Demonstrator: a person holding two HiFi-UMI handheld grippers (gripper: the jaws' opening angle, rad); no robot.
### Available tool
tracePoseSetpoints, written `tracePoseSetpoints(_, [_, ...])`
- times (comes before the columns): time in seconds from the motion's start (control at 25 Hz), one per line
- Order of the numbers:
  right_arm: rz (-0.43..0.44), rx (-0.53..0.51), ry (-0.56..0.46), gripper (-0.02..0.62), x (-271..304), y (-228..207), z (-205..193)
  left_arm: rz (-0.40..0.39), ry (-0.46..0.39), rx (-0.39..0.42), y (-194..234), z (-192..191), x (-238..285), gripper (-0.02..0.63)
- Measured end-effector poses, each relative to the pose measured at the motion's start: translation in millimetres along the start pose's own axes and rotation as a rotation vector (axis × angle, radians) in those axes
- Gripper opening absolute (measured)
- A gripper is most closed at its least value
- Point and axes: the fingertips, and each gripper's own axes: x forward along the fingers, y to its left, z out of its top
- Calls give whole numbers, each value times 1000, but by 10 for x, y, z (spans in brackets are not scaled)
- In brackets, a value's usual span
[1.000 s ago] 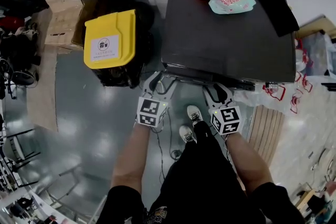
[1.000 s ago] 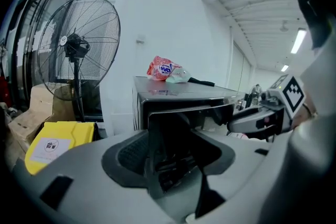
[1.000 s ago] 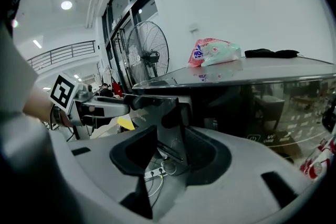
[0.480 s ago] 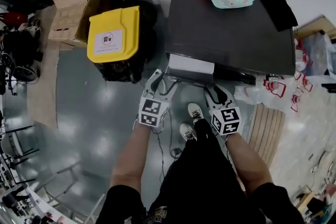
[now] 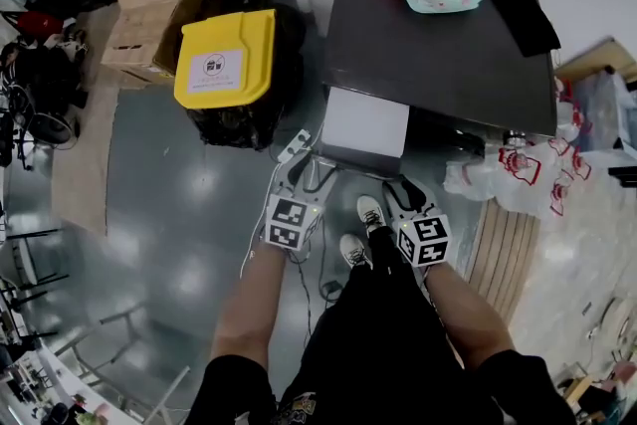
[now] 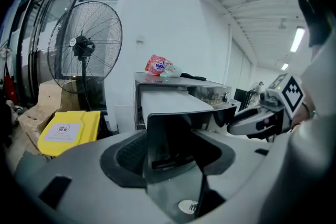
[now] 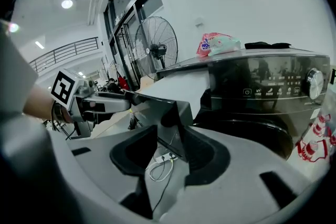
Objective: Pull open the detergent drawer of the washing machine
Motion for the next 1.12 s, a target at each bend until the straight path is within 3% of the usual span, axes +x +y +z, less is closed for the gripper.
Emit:
tracePoseSetpoints(0.96, [58,18,15,178,-255,220,-247,71,18,-30,-199,-278,-455,232])
tracePoseSetpoints(1.12, [49,8,-8,162,-400,204,-149,110,-10,-73,-203,-248,-605,232])
